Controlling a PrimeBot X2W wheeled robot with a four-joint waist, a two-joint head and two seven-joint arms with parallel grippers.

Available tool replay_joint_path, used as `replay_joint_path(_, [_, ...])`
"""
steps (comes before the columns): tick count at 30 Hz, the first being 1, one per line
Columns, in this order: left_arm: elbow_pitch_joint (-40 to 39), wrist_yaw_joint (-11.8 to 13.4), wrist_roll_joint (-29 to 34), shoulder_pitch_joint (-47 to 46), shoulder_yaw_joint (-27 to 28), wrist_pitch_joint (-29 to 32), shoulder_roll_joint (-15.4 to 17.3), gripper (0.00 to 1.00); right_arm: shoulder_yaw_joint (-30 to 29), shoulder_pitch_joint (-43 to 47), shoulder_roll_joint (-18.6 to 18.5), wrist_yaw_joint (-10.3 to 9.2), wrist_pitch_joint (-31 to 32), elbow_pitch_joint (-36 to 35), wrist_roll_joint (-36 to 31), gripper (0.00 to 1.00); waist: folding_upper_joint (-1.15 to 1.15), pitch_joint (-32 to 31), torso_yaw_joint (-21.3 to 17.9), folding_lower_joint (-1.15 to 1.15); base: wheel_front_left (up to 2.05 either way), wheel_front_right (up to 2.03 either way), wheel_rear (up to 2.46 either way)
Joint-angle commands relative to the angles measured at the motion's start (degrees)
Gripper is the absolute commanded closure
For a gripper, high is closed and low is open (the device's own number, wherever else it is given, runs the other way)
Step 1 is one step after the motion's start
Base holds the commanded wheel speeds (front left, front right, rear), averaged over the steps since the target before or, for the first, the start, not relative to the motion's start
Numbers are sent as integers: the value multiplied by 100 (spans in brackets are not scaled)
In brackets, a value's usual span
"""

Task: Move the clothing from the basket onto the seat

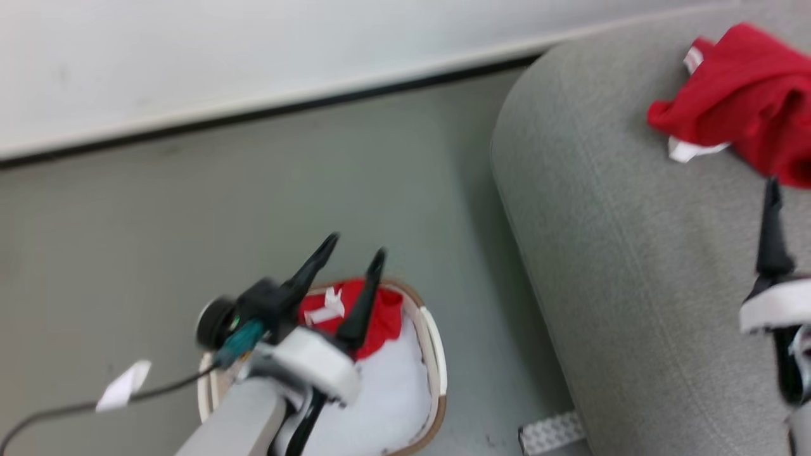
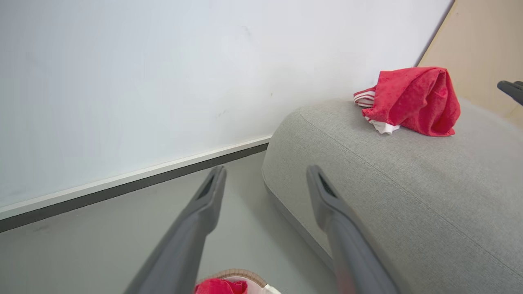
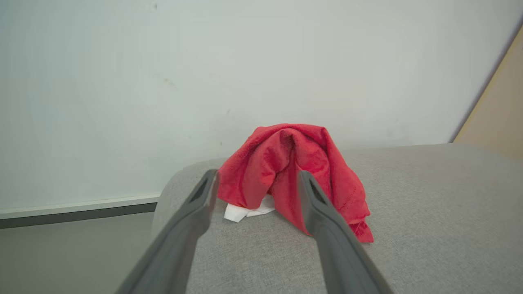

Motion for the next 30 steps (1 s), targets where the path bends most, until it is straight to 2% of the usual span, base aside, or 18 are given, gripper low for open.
replay_joint_path(1, [-24, 96, -94, 281, 103, -89, 66, 0, 44, 339, 88, -13, 4, -228, -81, 0, 0, -470, 83, 1, 0, 0, 0])
replay_joint_path(7, [-239, 347, -231, 1192, 679, -177, 25, 0, 295, 1254, 394, -13, 3, -883, -348, 0, 0, -1072, 344, 1, 0, 0, 0])
replay_joint_path(12, [-631, 391, -10, 2009, 1301, -172, -178, 0, 453, 1791, 578, -12, 4, -1128, -367, 0, 0, -1504, 600, 1, 0, 0, 0])
replay_joint_path(21, [-902, 147, 421, 3015, 2287, -174, -584, 0, 663, 2364, 708, -12, 4, -1166, -372, 0, 0, -1934, 1005, 1, 0, 0, 0])
replay_joint_path(30, [-943, -174, 768, 3232, 2733, -174, -824, 0, 913, 2521, 747, -12, 3, -1167, -253, 0, 0, -2019, 1154, 1, 0, 0, 0])
